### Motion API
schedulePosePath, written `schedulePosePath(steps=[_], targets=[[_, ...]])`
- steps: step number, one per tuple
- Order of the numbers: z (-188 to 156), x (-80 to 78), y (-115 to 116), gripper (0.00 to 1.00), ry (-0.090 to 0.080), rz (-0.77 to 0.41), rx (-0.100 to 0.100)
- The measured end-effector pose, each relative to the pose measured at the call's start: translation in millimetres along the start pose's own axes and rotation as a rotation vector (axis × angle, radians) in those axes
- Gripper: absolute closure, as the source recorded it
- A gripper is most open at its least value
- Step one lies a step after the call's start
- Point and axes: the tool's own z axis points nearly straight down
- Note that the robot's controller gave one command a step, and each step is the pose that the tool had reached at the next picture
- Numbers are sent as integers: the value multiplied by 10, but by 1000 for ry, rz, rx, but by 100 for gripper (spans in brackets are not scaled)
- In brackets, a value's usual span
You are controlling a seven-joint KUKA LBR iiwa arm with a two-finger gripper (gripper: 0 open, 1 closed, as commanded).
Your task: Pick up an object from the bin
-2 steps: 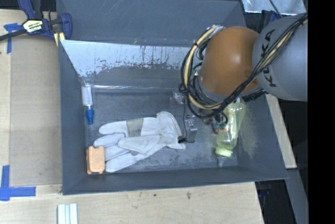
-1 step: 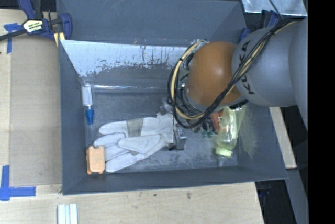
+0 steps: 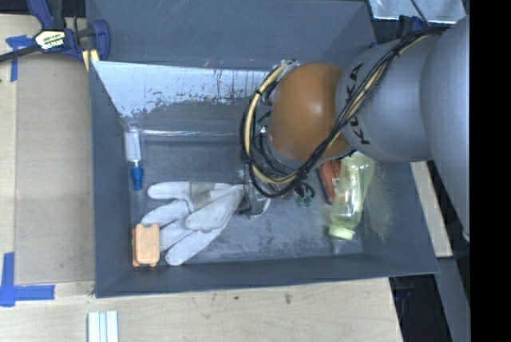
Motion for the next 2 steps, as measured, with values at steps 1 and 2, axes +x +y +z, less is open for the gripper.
schedulePosePath(steps=[1, 2], targets=[[0, 0, 0, 100, 0, 0, 0], [-1345, 196, -245, 100, 6, -17, 0]])
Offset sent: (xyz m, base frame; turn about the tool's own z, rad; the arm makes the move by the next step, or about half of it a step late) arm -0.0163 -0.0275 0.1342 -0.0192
